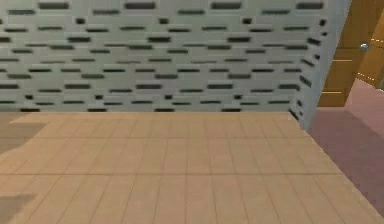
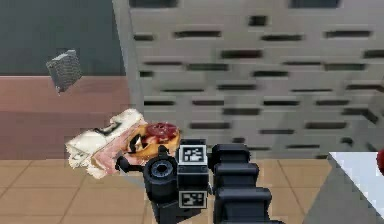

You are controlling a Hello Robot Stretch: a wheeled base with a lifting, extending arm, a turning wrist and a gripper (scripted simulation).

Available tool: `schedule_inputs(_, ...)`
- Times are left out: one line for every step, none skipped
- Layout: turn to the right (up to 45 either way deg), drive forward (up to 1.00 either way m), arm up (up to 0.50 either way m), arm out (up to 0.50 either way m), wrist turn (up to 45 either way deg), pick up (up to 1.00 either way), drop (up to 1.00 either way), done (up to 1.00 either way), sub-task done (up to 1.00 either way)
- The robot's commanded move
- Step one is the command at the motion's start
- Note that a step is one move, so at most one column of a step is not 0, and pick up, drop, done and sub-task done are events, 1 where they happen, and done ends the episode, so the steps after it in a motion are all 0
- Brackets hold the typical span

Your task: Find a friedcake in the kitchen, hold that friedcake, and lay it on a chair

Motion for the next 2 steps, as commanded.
schedule_inputs(-45.0,0.0,0.0,0.0,0.0,0.0,0.0,0.0,0.0)
schedule_inputs(-42.0,0.0,0.0,0.0,0.0,0.0,0.0,0.0,0.0)
